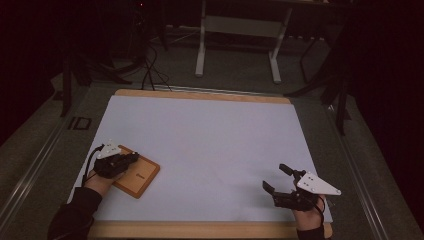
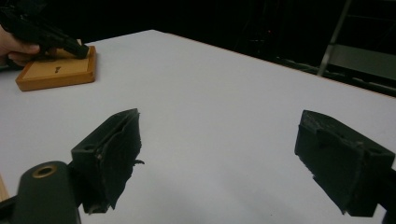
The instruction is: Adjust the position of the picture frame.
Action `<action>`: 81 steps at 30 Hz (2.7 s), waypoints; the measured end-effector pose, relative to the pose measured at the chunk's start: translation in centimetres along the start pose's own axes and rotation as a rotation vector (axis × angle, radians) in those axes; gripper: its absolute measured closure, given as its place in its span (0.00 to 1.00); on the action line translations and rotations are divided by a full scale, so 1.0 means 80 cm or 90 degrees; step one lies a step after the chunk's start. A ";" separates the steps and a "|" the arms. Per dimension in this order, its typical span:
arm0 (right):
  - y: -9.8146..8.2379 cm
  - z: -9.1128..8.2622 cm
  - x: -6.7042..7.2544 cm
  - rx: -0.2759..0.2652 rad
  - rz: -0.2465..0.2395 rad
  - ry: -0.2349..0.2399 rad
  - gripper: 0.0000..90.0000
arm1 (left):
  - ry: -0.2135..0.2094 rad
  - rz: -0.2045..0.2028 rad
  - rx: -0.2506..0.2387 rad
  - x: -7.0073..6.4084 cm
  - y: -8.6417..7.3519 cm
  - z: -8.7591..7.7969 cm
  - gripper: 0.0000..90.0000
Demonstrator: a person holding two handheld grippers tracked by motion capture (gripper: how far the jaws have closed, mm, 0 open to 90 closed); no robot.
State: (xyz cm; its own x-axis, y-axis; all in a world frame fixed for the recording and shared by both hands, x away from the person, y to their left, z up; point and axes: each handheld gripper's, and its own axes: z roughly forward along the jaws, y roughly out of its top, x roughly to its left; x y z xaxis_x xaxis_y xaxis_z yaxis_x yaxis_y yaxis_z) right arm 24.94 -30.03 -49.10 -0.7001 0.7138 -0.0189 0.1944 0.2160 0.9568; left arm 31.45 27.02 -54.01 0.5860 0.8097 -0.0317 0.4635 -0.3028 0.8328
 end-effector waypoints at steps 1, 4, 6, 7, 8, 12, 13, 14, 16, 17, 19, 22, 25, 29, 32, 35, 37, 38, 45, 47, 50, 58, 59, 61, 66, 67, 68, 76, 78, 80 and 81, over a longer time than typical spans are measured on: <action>0.000 0.000 0.000 0.000 0.001 0.000 0.16 | 0.003 0.005 0.000 -0.001 0.000 0.000 0.94; 0.000 0.000 -0.001 0.001 0.004 0.002 0.16 | -0.003 0.005 0.002 -0.001 0.001 -0.001 0.94; 0.000 0.000 -0.001 0.000 0.007 0.002 0.16 | -0.007 0.007 0.002 -0.002 0.001 -0.001 0.94; 0.000 -0.001 -0.002 0.000 0.008 0.003 0.16 | -0.010 0.011 0.004 -0.003 0.001 -0.001 0.94; 0.000 -0.001 -0.002 -0.002 0.010 0.004 0.16 | -0.008 0.011 0.004 -0.003 0.001 -0.001 0.94; 0.001 -0.003 -0.001 -0.010 0.006 0.011 0.16 | -0.013 0.012 0.001 -0.005 0.002 -0.004 0.94; 0.002 -0.003 -0.001 -0.012 0.003 0.011 0.16 | -0.014 0.009 -0.001 -0.005 0.003 -0.005 0.94; 0.002 -0.003 -0.001 -0.012 0.004 0.012 0.16 | -0.014 0.007 -0.003 -0.006 0.003 -0.006 0.94; 0.001 -0.003 -0.002 -0.010 0.006 0.013 0.16 | -0.010 0.009 -0.004 -0.006 0.005 -0.008 0.94; 0.001 -0.003 -0.002 -0.009 0.007 0.013 0.16 | -0.014 0.009 -0.007 -0.006 0.005 -0.009 0.95; 0.001 -0.003 -0.002 -0.009 0.008 0.011 0.16 | -0.018 0.004 -0.015 -0.006 0.006 -0.011 0.94; 0.001 -0.004 -0.003 -0.010 0.010 0.009 0.16 | -0.019 0.006 -0.027 -0.008 0.010 -0.015 0.94; 0.000 -0.004 -0.003 -0.009 0.013 0.011 0.16 | -0.024 0.003 -0.037 -0.010 0.015 -0.019 0.95; 0.001 -0.004 -0.003 -0.007 0.011 0.011 0.16 | -0.040 0.008 -0.045 -0.015 0.025 -0.024 0.95; 0.001 -0.004 -0.003 -0.008 0.012 0.011 0.16 | -0.045 0.014 -0.055 -0.021 0.034 -0.028 0.95; 0.001 -0.004 -0.003 -0.008 0.013 0.011 0.16 | -0.057 0.019 -0.063 -0.026 0.043 -0.029 0.95; 0.001 -0.004 -0.003 -0.008 0.014 0.012 0.16 | -0.067 0.026 -0.068 -0.030 0.049 -0.029 0.95; 0.001 -0.004 -0.003 -0.008 0.014 0.012 0.16 | -0.069 0.027 -0.067 -0.033 0.052 -0.028 0.95; 0.001 -0.006 -0.004 -0.009 0.014 0.011 0.16 | -0.090 0.042 -0.079 -0.046 0.074 -0.019 0.95; 0.001 -0.006 -0.004 -0.010 0.016 0.012 0.16 | -0.094 0.045 -0.078 -0.050 0.082 -0.017 0.95; 0.001 -0.006 -0.004 -0.011 0.015 0.013 0.16 | -0.095 0.054 -0.079 -0.057 0.093 -0.012 0.95; 0.002 -0.007 -0.004 -0.014 0.017 0.016 0.16 | -0.108 0.080 -0.067 -0.084 0.123 0.008 0.95; 0.002 -0.007 -0.004 -0.015 0.017 0.016 0.16 | -0.107 0.083 -0.063 -0.087 0.126 0.012 0.95; 0.003 -0.007 -0.004 -0.015 0.016 0.017 0.16 | -0.112 0.084 -0.058 -0.094 0.130 0.020 0.95; 0.001 -0.006 -0.006 -0.014 0.022 0.018 0.16 | -0.130 0.091 -0.051 -0.113 0.142 0.039 0.95; 0.001 -0.006 -0.006 -0.014 0.022 0.018 0.16 | -0.134 0.095 -0.048 -0.117 0.145 0.042 0.95; 0.002 -0.007 -0.005 -0.015 0.020 0.018 0.16 | -0.138 0.097 -0.046 -0.121 0.147 0.046 0.95; 0.002 -0.008 -0.005 -0.016 0.022 0.020 0.16 | -0.172 0.118 -0.033 -0.152 0.159 0.082 0.95; 0.001 -0.008 -0.006 -0.017 0.023 0.024 0.16 | -0.178 0.128 -0.025 -0.158 0.161 0.090 0.95; 0.001 -0.008 -0.006 -0.017 0.022 0.024 0.16 | -0.181 0.131 -0.013 -0.163 0.162 0.099 0.95; 0.001 -0.008 -0.006 -0.017 0.022 0.025 0.16 | -0.181 0.131 -0.011 -0.165 0.162 0.103 0.95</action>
State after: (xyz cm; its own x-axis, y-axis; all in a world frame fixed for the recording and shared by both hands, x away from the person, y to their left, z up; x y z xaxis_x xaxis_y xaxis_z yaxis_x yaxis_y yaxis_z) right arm 24.83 -30.81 -48.81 -0.7194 0.6941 0.0247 0.2008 0.1738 0.9641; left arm 35.23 8.27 -47.34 0.8291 0.5589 -0.0132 0.3064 -0.4345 0.8469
